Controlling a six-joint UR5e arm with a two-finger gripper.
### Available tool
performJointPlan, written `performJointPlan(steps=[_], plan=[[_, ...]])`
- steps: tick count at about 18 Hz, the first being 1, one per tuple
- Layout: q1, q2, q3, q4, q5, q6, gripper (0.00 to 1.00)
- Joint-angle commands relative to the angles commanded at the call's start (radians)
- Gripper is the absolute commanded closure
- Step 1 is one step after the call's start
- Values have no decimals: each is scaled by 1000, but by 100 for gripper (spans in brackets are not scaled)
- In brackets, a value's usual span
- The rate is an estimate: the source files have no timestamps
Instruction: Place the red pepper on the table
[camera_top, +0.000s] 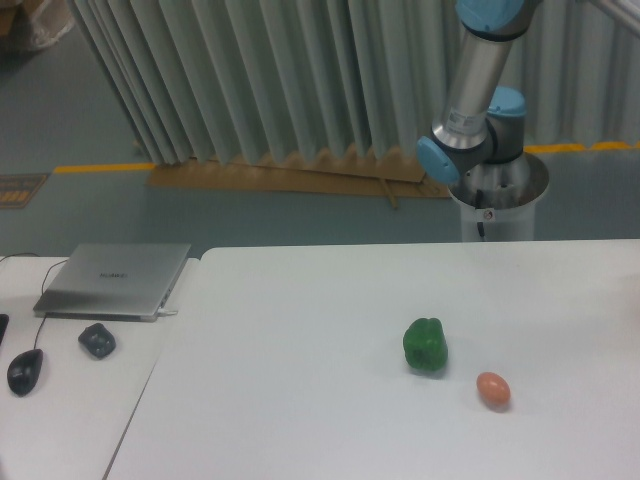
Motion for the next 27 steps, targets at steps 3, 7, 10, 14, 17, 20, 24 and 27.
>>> performJointPlan(steps=[3,7,10,14,17,20,24,27], plan=[[2,-2,-3,0,6,0,0],[0,-9,-5,2,8,0,0],[-2,-21,11,2,3,-3,0],[-3,-28,18,2,5,-1,0],[-3,-28,18,0,8,-3,34],[-5,-28,23,-2,11,-3,47],[-8,-29,38,-12,14,-12,47],[-11,-26,60,-72,14,-17,47]])
